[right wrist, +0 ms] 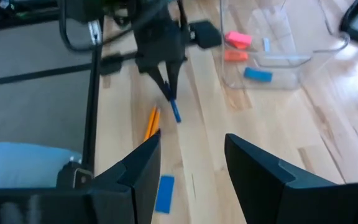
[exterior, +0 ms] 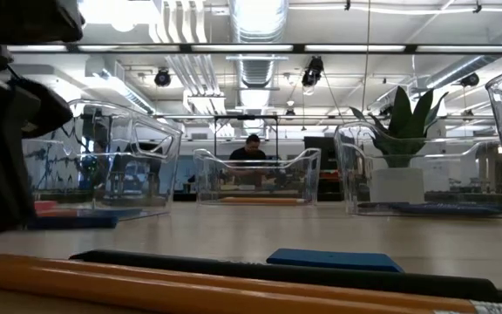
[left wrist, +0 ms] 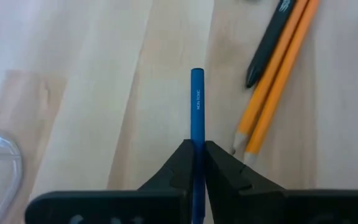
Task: Sort crayons/erasers/pens/pencils in bins
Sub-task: Put the blue crayon into the middle right transparent bin
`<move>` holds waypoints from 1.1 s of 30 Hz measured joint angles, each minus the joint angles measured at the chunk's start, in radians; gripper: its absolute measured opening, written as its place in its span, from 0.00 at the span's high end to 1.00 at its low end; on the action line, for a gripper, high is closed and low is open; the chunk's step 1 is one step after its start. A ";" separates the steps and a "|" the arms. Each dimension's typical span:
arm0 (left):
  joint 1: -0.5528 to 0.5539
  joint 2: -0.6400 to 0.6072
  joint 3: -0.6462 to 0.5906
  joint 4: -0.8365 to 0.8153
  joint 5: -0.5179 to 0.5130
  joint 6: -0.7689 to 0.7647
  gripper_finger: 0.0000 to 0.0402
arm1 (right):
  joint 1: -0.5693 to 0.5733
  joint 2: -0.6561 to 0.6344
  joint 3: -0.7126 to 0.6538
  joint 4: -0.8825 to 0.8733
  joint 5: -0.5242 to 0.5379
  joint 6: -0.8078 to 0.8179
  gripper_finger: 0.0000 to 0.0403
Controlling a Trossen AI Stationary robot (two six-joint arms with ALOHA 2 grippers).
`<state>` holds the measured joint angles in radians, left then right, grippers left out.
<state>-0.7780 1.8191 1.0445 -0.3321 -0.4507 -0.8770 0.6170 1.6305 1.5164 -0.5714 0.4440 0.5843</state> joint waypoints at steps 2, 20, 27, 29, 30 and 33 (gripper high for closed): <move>0.004 -0.013 -0.002 0.000 -0.001 0.003 0.98 | 0.000 -0.010 0.017 -0.048 -0.007 0.029 0.58; 0.056 -0.297 -0.001 0.471 -0.196 0.595 0.99 | 0.016 -0.059 0.258 -0.506 0.086 0.027 0.58; 0.058 -0.411 0.000 0.810 -0.186 1.070 0.99 | 0.016 -0.059 0.259 -0.277 0.125 -0.223 0.58; 0.058 -0.442 0.000 0.843 -0.174 1.135 0.99 | 0.016 -0.059 0.259 -0.154 0.125 -0.320 0.58; 0.058 -0.457 0.000 0.849 -0.169 1.153 0.99 | 0.016 -0.059 0.259 -0.094 0.125 -0.366 0.58; 0.058 -0.479 0.000 0.851 -0.165 1.180 0.99 | 0.014 -0.059 0.258 0.059 0.123 -0.502 0.57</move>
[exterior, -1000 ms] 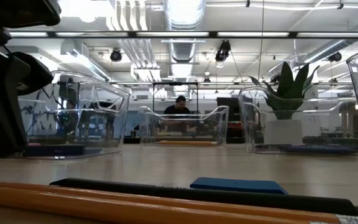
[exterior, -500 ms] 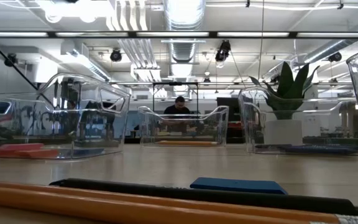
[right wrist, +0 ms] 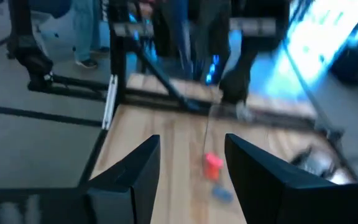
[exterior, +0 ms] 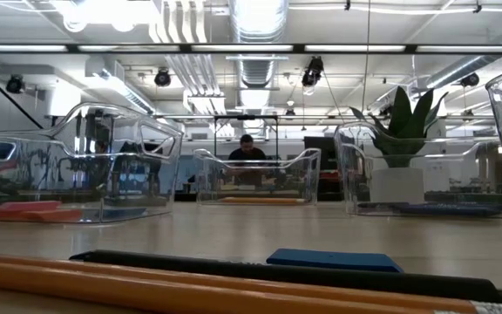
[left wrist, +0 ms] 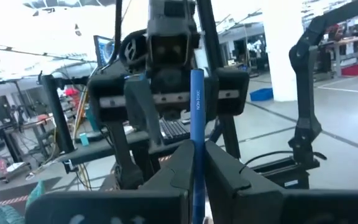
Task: Sort crayons/erasers/pens/pencils in bins
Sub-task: Put the blue crayon into the middle right transparent bin
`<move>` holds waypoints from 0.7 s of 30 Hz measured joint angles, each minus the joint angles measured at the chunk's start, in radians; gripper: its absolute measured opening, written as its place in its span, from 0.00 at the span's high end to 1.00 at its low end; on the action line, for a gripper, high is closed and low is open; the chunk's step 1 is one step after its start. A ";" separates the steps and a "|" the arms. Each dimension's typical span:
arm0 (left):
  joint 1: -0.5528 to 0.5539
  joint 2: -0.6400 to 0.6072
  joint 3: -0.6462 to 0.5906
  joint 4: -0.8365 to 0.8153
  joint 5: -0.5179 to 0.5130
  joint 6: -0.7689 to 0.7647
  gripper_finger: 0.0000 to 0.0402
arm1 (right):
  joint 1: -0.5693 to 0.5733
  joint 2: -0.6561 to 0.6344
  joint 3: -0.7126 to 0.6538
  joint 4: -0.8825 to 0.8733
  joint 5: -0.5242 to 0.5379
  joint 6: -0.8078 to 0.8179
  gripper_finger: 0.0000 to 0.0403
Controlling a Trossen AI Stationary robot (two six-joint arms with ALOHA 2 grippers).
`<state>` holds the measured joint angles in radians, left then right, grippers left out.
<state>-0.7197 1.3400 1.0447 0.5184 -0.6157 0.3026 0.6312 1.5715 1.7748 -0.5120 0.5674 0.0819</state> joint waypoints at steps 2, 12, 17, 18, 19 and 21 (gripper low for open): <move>0.000 -0.001 -0.002 -0.004 0.004 0.003 0.99 | -0.005 0.000 0.009 0.024 -0.001 -0.073 0.55; 0.007 0.003 -0.004 0.079 0.010 0.147 0.99 | -0.074 0.002 0.033 0.152 -0.137 -0.179 0.41; 0.011 0.004 -0.004 0.122 0.011 0.214 0.99 | -0.095 0.002 0.031 0.201 -0.150 -0.189 0.37; 0.014 0.004 -0.004 0.128 0.011 0.220 0.99 | -0.096 0.003 0.031 0.218 -0.157 -0.195 0.37; 0.017 0.004 -0.004 0.130 0.011 0.223 0.99 | -0.098 0.002 0.030 0.241 -0.167 -0.203 0.37; 0.026 0.004 -0.004 0.131 0.011 0.228 0.99 | -0.100 0.005 0.026 0.287 -0.196 -0.223 0.37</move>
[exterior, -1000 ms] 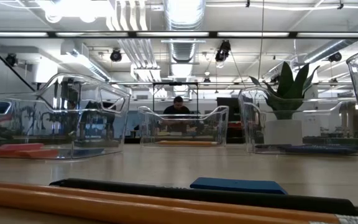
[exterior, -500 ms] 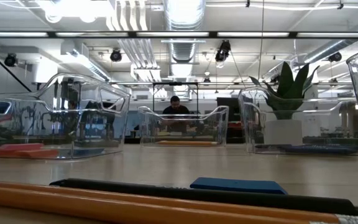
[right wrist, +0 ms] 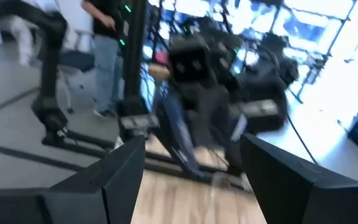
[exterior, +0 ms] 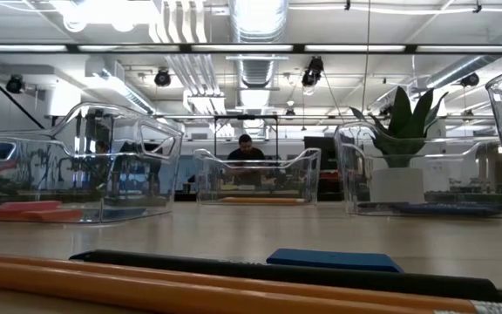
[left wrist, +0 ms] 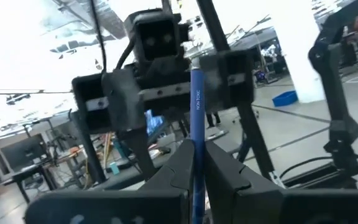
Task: Sort crayons/erasers/pens/pencils in bins
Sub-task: Put the blue crayon into the middle right transparent bin
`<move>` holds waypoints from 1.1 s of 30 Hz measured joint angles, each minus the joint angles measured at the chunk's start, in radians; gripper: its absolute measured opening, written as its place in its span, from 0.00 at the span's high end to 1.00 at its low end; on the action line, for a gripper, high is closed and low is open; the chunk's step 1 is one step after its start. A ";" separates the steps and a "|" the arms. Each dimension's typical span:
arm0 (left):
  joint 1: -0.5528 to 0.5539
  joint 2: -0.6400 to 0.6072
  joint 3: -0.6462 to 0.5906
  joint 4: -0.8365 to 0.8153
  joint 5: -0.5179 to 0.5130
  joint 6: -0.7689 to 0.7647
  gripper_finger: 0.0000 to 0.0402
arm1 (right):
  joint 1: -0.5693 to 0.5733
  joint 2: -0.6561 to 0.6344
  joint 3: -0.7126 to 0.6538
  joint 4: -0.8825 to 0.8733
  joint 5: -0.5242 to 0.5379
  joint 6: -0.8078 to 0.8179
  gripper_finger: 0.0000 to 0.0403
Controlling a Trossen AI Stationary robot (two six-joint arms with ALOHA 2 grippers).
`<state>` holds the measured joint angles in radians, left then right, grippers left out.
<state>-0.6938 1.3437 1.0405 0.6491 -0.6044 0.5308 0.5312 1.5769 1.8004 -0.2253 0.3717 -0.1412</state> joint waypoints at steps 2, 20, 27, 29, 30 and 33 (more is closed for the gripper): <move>0.011 0.000 0.000 0.005 0.000 0.000 0.99 | -0.002 0.008 0.000 0.043 -0.014 -0.013 0.37; 0.027 0.002 0.000 0.024 0.015 0.000 0.99 | -0.030 0.070 0.005 0.185 -0.012 -0.054 0.48; 0.027 0.002 0.000 0.025 0.027 0.000 0.99 | -0.038 0.072 0.005 0.186 -0.013 -0.011 0.72; 0.028 0.002 0.000 0.028 0.028 0.000 0.99 | -0.041 0.073 0.005 0.185 -0.012 0.006 0.80; 0.028 0.002 0.000 0.028 0.028 0.000 0.99 | -0.044 0.073 0.005 0.185 -0.013 0.016 0.84; 0.027 0.002 0.000 0.028 0.027 -0.003 0.99 | -0.049 0.073 0.005 0.186 -0.012 0.016 0.93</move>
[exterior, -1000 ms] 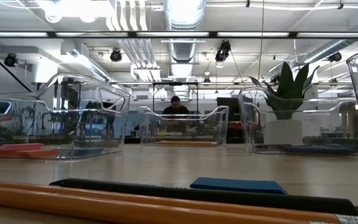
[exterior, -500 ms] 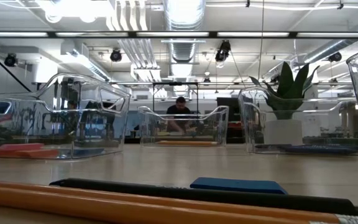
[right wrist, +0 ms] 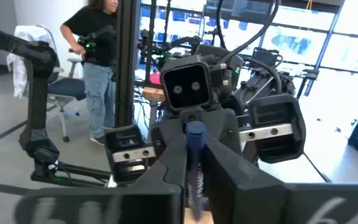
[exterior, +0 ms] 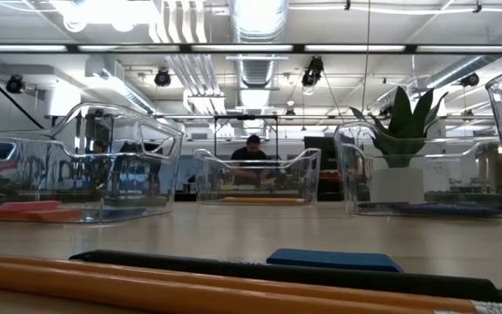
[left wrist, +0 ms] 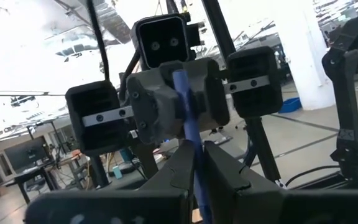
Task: Sort crayons/erasers/pens/pencils in bins
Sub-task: Put the blue crayon into the middle right transparent bin
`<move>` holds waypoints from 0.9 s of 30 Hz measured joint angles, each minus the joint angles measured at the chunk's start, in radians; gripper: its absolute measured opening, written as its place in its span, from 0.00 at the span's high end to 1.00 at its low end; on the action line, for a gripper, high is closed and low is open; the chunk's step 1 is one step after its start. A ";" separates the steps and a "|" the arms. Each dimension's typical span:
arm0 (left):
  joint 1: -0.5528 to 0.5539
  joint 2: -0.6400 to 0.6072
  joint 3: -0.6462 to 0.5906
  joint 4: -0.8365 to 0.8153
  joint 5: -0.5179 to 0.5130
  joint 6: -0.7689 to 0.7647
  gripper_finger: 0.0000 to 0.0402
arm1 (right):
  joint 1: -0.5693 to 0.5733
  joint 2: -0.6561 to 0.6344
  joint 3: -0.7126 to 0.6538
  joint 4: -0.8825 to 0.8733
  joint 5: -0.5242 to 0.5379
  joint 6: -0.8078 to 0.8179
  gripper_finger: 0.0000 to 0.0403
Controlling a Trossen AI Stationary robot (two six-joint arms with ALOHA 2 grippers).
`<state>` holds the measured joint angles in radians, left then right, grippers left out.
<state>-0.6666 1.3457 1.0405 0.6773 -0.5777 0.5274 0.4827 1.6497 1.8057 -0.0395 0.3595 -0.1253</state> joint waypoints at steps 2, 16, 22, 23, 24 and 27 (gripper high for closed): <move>0.000 0.000 0.000 0.001 0.001 0.001 0.99 | -0.001 0.000 0.000 0.001 0.000 0.001 0.95; 0.000 0.012 -0.001 -0.018 -0.087 -0.022 0.72 | -0.037 -0.045 0.000 -0.154 0.017 0.085 0.96; 0.000 0.023 -0.010 -0.138 -0.187 -0.195 0.62 | -0.085 -0.126 0.002 -0.565 0.201 0.288 0.96; 0.000 0.023 -0.014 -0.172 -0.189 -0.245 0.62 | -0.092 -0.136 0.002 -0.654 0.212 0.340 0.96; 0.000 0.024 -0.017 -0.205 -0.191 -0.300 0.62 | -0.099 -0.145 0.002 -0.748 0.217 0.400 0.96; 0.000 0.032 -0.028 -0.314 -0.191 -0.480 0.61 | -0.112 -0.159 0.000 -1.039 0.221 0.583 0.96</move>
<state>-0.6666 1.3772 1.0125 0.3628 -0.7689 0.0469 0.3705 1.4905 1.8060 -1.0787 0.5809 0.4581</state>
